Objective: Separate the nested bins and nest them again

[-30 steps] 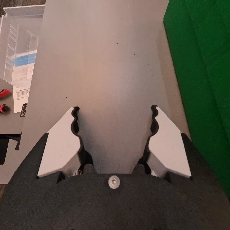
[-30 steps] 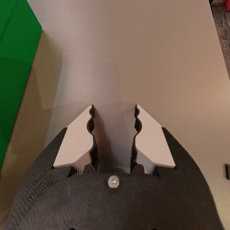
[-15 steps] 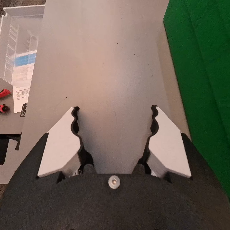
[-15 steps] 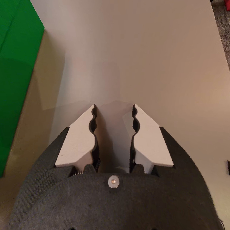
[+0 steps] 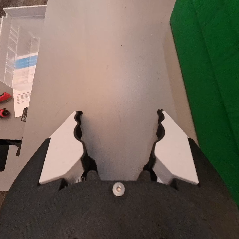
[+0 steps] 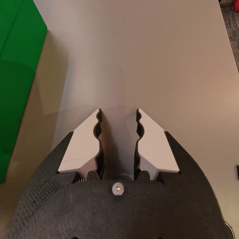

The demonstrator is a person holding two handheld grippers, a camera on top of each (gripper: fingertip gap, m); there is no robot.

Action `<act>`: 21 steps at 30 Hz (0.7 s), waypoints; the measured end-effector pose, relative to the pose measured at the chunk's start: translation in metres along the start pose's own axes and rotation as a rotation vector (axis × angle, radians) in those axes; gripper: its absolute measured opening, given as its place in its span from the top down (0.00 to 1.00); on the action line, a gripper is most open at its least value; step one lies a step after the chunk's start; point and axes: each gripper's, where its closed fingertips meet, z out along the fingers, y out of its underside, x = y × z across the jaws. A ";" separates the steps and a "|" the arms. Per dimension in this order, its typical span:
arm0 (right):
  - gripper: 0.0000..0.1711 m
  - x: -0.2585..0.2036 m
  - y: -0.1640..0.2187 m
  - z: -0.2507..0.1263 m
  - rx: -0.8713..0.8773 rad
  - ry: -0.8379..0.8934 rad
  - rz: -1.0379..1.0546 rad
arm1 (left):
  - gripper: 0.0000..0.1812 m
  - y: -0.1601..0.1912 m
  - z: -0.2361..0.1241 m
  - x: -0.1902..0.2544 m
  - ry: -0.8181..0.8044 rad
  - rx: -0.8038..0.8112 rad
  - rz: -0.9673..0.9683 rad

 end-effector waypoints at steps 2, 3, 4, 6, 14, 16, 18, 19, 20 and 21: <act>0.70 0.000 0.000 0.000 0.000 0.001 -0.001 | 0.35 0.000 0.000 0.000 0.000 0.000 0.000; 0.70 0.000 0.000 0.000 0.000 0.001 -0.001 | 0.35 0.000 0.000 0.000 0.000 0.000 0.000; 0.70 0.000 0.000 0.000 0.000 0.002 -0.001 | 0.35 0.000 0.000 0.000 0.000 0.000 0.000; 0.70 -0.001 0.000 0.000 0.000 0.000 -0.001 | 0.35 0.000 0.000 0.000 0.000 0.000 0.000; 0.71 -0.002 0.001 -0.001 0.001 -0.003 -0.005 | 0.35 0.000 0.000 0.000 0.000 0.000 0.000; 0.71 -0.002 0.001 -0.001 0.001 -0.004 -0.003 | 0.35 0.000 0.000 0.000 0.000 0.000 0.000; 0.72 -0.002 0.001 -0.001 0.001 -0.005 -0.004 | 0.35 0.000 0.000 0.000 0.000 0.000 0.000; 0.72 -0.002 0.001 -0.001 0.001 -0.005 -0.003 | 0.35 0.000 0.000 0.000 0.000 0.000 0.000; 0.72 -0.002 0.001 -0.001 0.001 -0.006 -0.002 | 0.35 0.000 0.000 0.000 0.000 0.000 0.000; 0.72 -0.002 0.001 -0.001 0.001 -0.006 -0.002 | 0.35 0.000 0.000 0.000 0.000 0.000 0.000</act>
